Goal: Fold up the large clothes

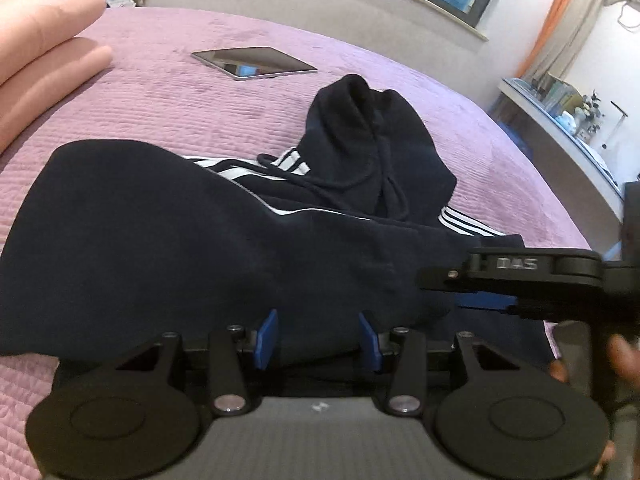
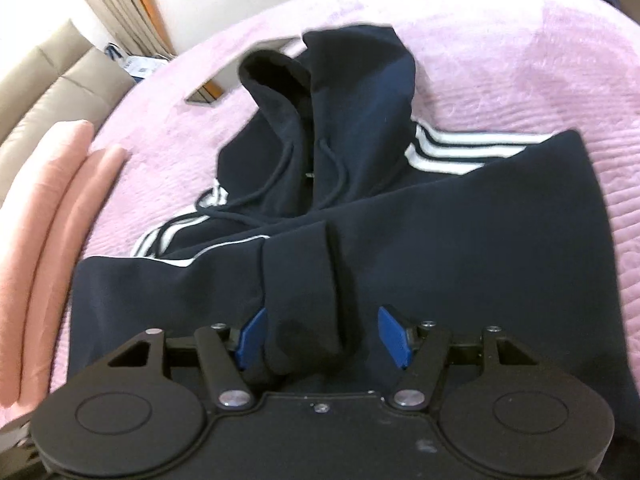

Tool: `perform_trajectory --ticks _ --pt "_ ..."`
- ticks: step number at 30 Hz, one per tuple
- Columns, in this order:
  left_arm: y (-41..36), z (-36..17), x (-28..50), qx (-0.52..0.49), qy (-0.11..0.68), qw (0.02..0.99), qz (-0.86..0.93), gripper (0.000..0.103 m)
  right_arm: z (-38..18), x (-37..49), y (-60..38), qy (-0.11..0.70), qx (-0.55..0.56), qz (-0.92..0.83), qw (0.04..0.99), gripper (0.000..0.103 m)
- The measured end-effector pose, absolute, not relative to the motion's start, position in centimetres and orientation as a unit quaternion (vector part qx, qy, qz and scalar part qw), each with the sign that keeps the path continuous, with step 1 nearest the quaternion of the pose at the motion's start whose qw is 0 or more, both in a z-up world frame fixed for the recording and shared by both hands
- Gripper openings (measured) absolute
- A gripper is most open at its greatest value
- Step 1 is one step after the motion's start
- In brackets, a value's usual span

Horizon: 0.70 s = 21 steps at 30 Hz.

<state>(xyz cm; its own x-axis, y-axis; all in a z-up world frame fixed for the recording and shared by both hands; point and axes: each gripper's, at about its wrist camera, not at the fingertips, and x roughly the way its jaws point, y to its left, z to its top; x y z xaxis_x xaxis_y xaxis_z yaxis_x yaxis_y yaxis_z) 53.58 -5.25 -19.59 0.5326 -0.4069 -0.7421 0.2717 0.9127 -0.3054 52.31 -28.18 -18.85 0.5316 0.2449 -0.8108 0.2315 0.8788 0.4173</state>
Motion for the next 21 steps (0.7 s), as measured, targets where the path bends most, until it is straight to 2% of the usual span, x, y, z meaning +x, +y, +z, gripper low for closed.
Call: perform_trajectory --ticks 2,3,4,11,15,19,21 --pt "-4.9 -19.6 53.6 -0.074 0.442 0.873 -0.190 0.047 -19.6 52.8 -27.3 0.498 0.244 0.022 0.832 0.058" --pt "-4.5 -19.4 53.4 -0.072 0.442 0.874 -0.189 0.047 -19.2 52.8 -26.5 0.497 0.222 0.030 0.838 0.037" --pt "-4.4 -19.3 53.4 -0.071 0.441 0.875 -0.188 0.047 -18.5 52.6 -25.4 0.492 0.189 0.032 0.849 0.022" --pt "-3.8 -17.6 54.4 -0.063 0.414 0.890 -0.181 0.045 -11.6 48.8 -25.9 0.399 0.091 -0.016 0.912 0.011" --pt "-4.2 -16.7 55.9 -0.062 0.393 0.900 -0.179 0.045 -9.7 46.0 -30.0 0.379 0.059 -0.130 0.915 0.011" --pt "-5.1 -18.1 57.7 -0.057 0.407 0.897 -0.163 0.046 -12.5 44.5 -34.0 0.421 0.055 -0.217 0.879 0.012" --pt "-5.4 -19.5 58.4 -0.048 0.422 0.893 -0.147 0.046 -16.0 45.2 -35.1 0.487 0.068 -0.195 0.849 0.022"
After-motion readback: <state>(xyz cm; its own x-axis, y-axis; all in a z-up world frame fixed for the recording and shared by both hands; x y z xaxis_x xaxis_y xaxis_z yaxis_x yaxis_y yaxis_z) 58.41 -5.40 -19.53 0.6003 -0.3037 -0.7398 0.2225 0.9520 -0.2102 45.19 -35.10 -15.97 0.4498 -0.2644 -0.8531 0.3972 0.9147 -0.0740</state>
